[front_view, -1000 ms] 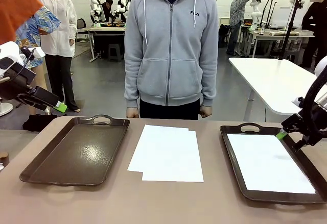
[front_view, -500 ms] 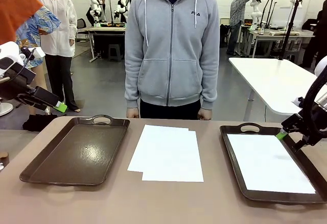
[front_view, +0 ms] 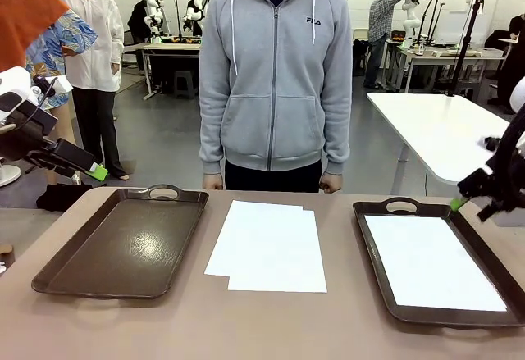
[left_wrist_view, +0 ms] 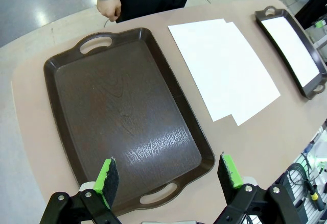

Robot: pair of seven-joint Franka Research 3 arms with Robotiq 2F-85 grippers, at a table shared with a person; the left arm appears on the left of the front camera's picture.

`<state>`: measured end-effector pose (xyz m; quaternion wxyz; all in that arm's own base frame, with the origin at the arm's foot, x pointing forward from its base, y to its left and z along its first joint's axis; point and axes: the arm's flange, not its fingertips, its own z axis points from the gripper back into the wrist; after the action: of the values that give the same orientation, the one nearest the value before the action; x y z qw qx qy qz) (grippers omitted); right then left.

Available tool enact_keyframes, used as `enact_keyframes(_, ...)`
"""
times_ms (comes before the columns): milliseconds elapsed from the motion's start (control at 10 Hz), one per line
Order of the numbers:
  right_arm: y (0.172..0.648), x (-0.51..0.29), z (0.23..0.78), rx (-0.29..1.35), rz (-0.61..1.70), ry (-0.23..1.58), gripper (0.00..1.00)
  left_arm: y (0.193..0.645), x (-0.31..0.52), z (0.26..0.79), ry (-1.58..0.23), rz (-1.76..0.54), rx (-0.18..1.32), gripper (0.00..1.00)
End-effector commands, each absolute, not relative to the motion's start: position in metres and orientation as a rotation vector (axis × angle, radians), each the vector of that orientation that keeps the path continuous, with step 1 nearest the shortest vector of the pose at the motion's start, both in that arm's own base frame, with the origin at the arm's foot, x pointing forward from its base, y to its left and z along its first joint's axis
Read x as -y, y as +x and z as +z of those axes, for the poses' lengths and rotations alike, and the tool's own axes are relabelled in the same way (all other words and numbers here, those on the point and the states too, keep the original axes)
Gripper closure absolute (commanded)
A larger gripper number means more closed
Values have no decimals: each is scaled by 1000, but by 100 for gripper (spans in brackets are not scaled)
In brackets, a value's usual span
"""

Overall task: Sort the A4 documents.
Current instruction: Receive the A4 Paper.

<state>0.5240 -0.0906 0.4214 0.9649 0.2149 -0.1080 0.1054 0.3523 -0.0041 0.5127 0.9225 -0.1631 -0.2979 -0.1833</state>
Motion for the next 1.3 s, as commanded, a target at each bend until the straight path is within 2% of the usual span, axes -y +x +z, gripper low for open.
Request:
enact_keyframes(0,491,62,459,421,316,338,0,353,3,511,-345,-376,610,0)
enact_keyframes(200,486,34,489,532,506,377,0,353,3,511,-345,-376,610,0)
enact_keyframes(500,470,-4,515,659,828,539,0,353,3,511,-345,-376,610,0)
enact_keyframes(800,446,-7,526,682,888,574,0,353,3,511,-345,-376,610,0)
enact_keyframes(1200,422,6,532,594,884,611,0,353,3,511,-345,-376,610,0)
